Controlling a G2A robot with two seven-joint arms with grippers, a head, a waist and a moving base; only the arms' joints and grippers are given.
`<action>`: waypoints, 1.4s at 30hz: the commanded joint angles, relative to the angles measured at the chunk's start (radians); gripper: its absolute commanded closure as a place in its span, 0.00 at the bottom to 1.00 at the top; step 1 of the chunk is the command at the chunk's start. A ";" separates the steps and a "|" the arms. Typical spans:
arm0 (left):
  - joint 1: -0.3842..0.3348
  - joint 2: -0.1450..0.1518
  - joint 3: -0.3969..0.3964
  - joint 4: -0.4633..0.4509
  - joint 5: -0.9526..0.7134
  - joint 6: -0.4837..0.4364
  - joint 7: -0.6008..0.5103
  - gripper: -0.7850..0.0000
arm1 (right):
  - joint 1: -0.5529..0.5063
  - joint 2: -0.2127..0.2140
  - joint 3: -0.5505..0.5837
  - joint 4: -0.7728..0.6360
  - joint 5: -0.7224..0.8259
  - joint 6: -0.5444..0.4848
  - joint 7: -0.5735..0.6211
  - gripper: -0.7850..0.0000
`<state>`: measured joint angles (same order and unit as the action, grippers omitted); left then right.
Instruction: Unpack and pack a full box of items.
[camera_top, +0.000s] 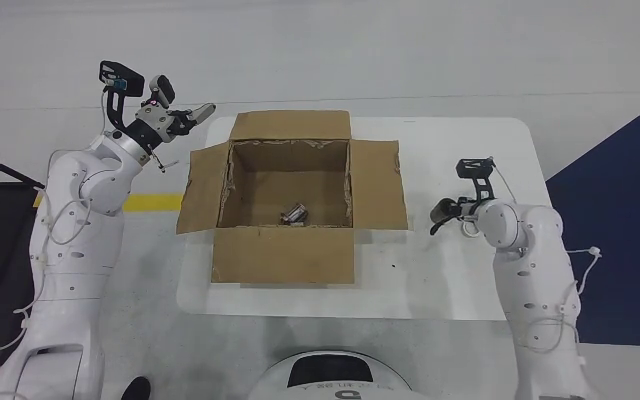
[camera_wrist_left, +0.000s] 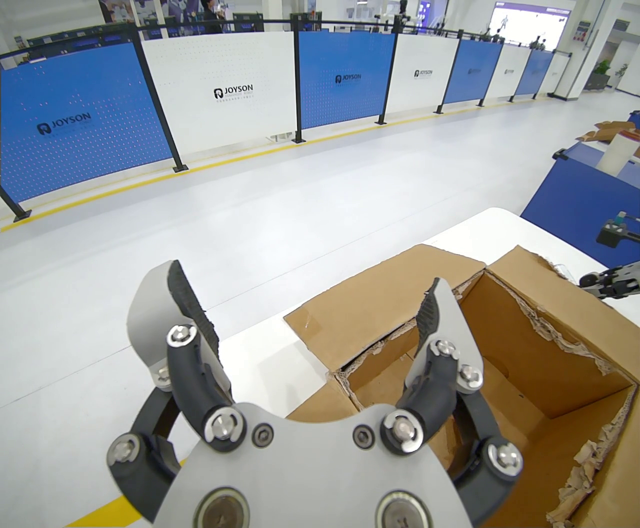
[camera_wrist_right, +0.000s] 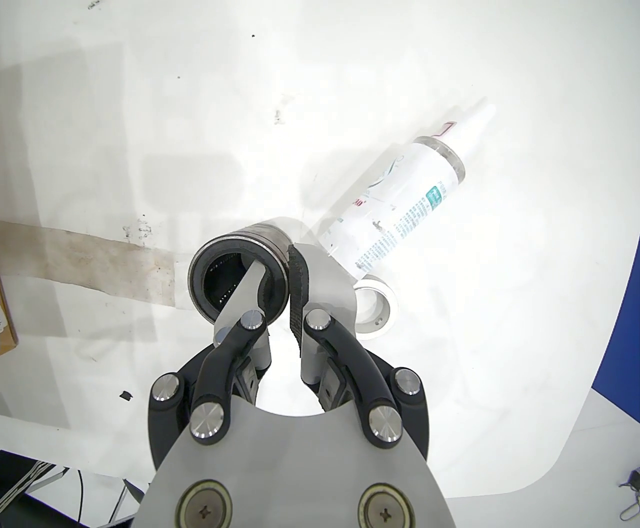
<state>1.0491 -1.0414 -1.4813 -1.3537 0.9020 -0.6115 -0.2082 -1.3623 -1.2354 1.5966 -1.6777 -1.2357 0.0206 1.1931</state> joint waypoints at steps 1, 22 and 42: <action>0.000 0.000 0.000 0.000 0.000 0.000 0.000 0.00 | -0.007 0.001 0.012 -0.023 0.027 -0.007 -0.008 1.00; 0.000 0.000 0.000 0.000 0.000 0.000 0.000 0.00 | -0.215 0.005 0.200 -0.382 0.526 -0.113 -0.248 1.00; 0.000 0.000 0.000 0.000 0.000 0.000 0.000 0.00 | 0.138 -0.021 -0.333 -0.183 0.617 -0.072 -0.250 1.00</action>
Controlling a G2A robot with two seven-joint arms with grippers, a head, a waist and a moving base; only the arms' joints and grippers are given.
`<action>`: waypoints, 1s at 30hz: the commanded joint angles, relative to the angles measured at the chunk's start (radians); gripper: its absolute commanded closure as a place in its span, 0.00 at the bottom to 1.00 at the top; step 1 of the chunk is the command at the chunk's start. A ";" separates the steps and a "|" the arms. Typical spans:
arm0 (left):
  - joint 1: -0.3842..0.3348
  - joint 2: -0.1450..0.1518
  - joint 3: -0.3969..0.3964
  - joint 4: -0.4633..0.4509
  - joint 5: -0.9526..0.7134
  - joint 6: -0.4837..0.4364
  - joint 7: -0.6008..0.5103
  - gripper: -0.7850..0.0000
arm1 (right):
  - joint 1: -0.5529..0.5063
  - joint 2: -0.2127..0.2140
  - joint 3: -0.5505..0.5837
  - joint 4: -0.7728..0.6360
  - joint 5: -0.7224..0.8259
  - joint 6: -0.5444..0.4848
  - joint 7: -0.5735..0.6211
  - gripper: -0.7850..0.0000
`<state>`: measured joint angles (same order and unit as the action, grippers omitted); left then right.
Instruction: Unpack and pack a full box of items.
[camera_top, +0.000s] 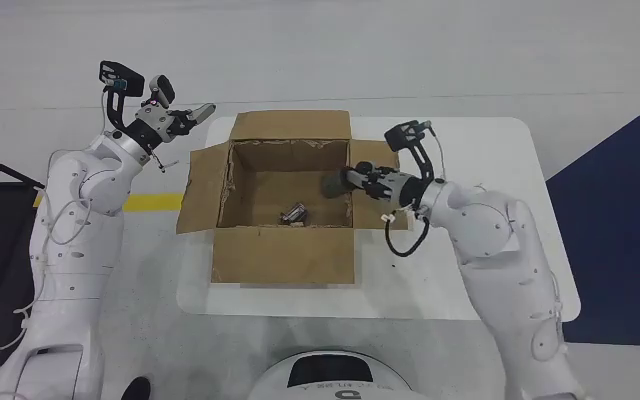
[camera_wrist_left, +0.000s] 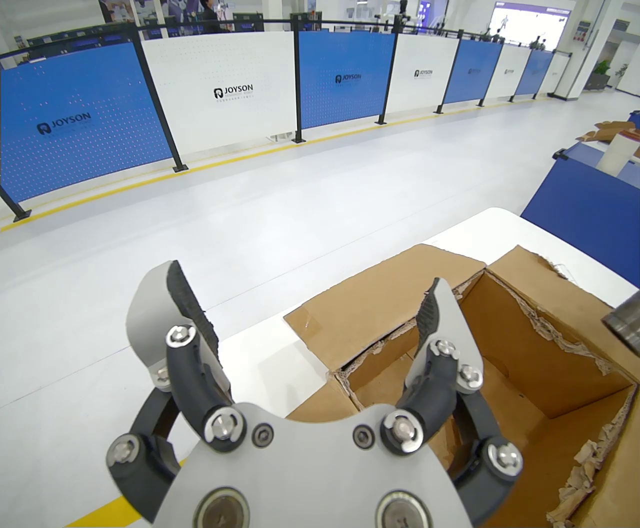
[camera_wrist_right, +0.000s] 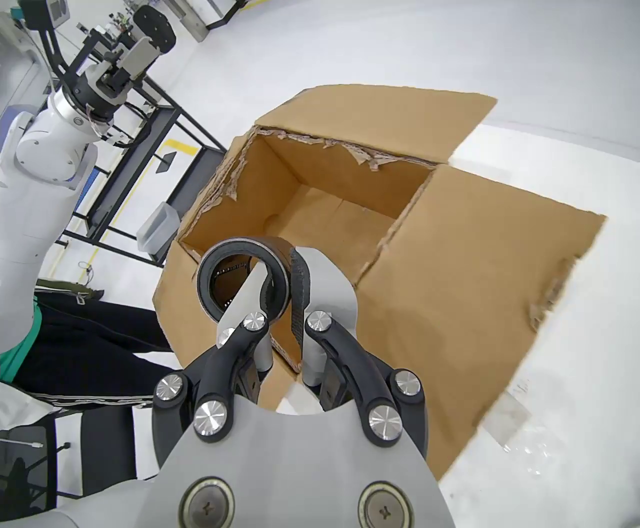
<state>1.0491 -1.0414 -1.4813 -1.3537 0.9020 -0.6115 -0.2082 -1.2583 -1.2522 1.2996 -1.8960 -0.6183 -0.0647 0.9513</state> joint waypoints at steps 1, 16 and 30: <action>0.000 0.000 0.000 0.000 0.000 0.000 0.000 0.00 | 0.059 -0.008 -0.064 0.064 -0.013 0.027 -0.019 1.00; 0.000 0.000 0.000 0.000 0.000 0.000 0.000 0.00 | 0.264 -0.083 -0.423 0.426 -0.348 0.300 -0.192 1.00; 0.000 0.000 0.000 0.000 0.000 0.000 0.000 0.00 | 0.310 -0.138 -0.526 0.440 -0.366 0.382 -0.222 0.55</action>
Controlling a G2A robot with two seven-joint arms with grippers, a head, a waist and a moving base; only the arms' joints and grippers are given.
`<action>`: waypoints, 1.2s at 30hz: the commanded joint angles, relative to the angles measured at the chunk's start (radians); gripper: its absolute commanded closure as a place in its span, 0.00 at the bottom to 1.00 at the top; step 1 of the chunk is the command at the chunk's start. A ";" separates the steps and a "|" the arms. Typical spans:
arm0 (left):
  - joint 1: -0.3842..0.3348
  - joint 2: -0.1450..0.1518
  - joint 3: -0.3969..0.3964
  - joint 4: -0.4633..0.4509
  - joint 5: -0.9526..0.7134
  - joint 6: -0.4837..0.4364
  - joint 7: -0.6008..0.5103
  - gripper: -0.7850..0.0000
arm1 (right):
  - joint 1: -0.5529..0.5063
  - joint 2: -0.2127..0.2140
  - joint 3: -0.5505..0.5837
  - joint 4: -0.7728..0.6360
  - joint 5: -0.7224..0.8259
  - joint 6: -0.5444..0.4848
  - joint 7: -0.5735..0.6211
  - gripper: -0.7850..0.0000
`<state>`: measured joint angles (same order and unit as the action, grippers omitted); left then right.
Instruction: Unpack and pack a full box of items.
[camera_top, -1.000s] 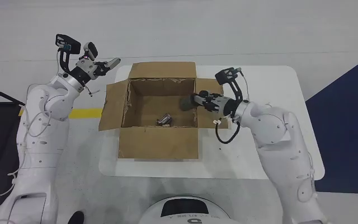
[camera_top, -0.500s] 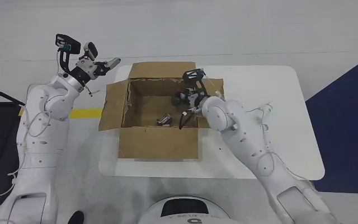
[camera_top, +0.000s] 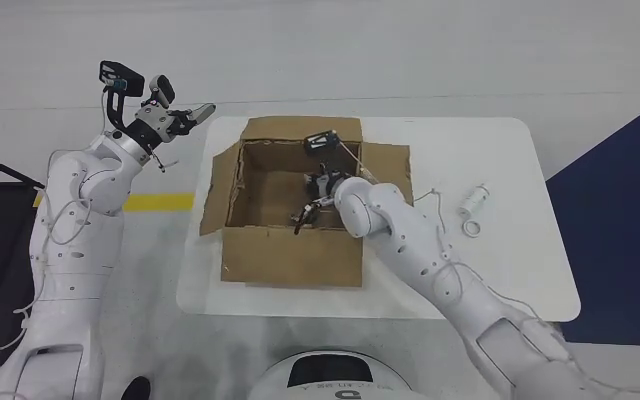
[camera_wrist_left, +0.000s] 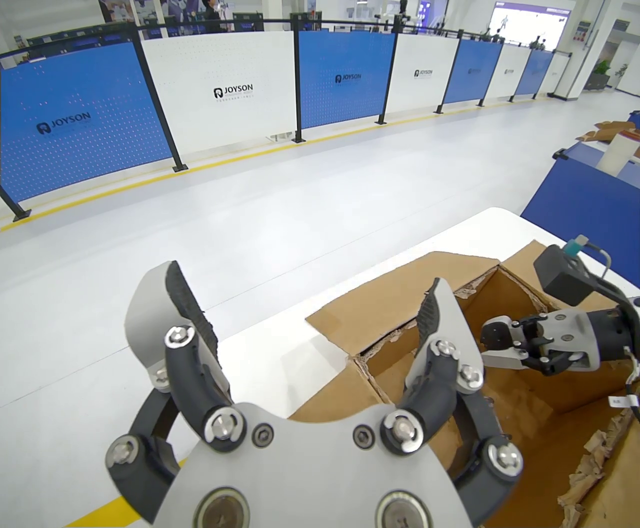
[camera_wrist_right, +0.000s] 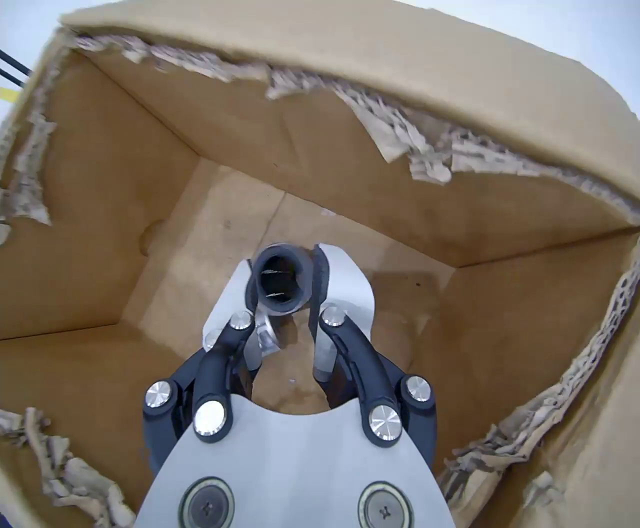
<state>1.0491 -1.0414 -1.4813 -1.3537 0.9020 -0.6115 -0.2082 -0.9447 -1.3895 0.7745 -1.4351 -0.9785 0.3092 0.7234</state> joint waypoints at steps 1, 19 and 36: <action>0.000 0.000 0.000 0.000 0.000 0.000 0.000 0.00 | -0.008 -0.001 -0.001 -0.041 -0.013 0.013 0.011 0.54; 0.000 0.000 0.000 0.000 0.000 0.000 0.000 0.00 | -0.539 0.099 0.550 -0.786 -0.031 -0.055 -0.052 0.48; 0.000 0.000 0.000 0.000 0.000 0.000 0.000 0.00 | -0.792 0.112 0.820 -0.780 0.109 -0.080 -0.164 0.00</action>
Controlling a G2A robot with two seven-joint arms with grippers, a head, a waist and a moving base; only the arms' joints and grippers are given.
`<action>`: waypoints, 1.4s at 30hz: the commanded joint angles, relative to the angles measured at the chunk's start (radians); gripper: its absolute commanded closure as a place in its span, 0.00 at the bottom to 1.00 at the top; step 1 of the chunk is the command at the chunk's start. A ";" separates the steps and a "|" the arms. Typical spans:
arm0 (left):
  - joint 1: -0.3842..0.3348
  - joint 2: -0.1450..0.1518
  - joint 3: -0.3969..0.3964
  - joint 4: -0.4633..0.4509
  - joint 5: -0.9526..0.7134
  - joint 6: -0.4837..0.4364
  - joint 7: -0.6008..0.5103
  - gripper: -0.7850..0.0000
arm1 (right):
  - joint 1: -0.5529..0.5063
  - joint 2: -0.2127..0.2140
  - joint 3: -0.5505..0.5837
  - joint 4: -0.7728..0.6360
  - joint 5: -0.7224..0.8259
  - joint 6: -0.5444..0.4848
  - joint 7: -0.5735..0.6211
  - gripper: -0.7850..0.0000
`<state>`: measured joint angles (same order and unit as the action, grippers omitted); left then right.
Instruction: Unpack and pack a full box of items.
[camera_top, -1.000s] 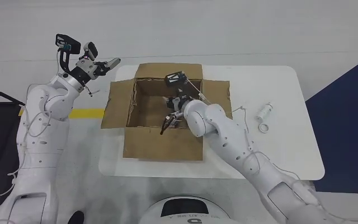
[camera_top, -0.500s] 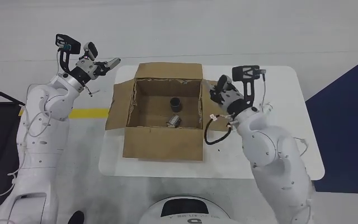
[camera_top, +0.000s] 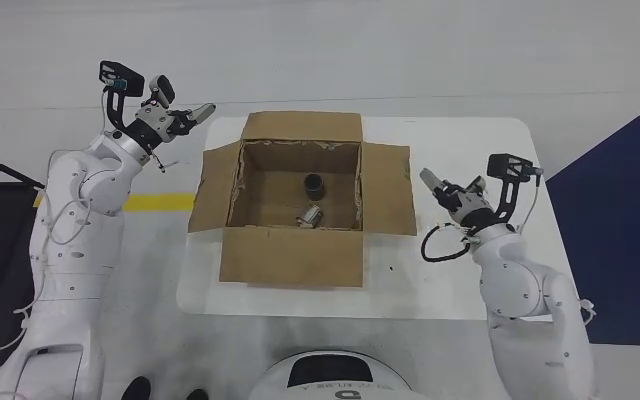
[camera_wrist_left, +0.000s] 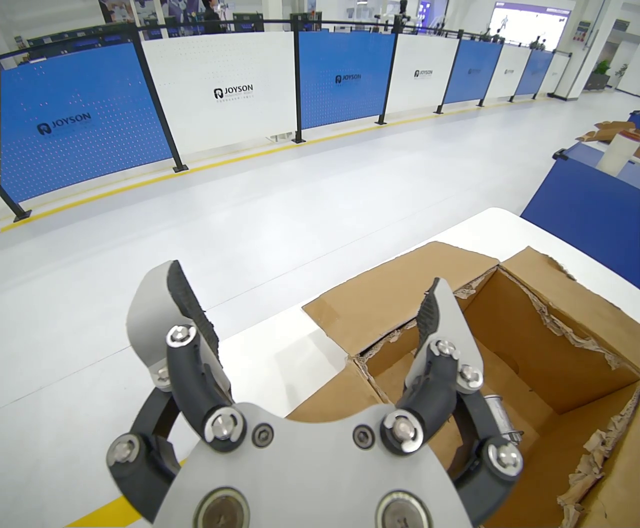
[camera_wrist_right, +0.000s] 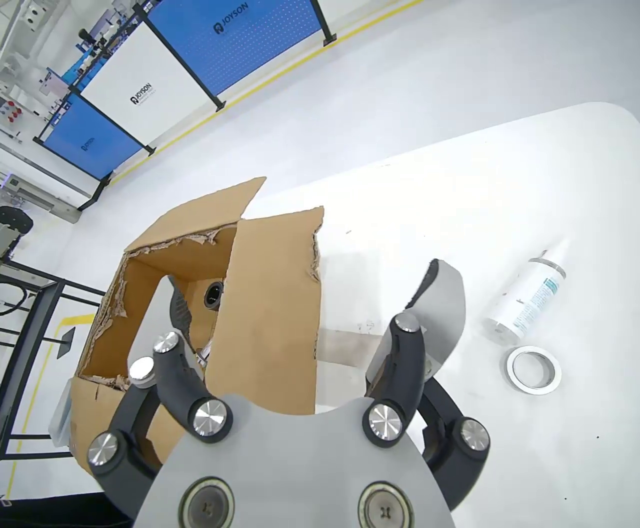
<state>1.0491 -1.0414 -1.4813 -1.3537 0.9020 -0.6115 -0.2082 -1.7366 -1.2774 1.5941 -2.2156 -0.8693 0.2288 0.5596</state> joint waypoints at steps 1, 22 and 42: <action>0.000 0.000 0.000 0.000 0.000 0.000 0.000 0.00 | 0.000 0.000 0.000 0.000 0.000 0.000 0.000 0.00; 0.000 0.000 0.000 0.000 0.000 0.000 0.000 0.00 | 0.360 -0.009 -0.086 0.625 -0.427 0.366 0.055 0.00; 0.000 0.000 0.000 0.000 0.000 0.000 0.000 0.00 | 0.482 -0.022 -0.128 0.888 -0.488 0.345 0.113 0.55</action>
<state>1.0491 -1.0414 -1.4813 -1.3537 0.9020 -0.6115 -0.2082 -1.2565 -1.2996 1.4689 -1.3366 -1.3459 0.5751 0.6712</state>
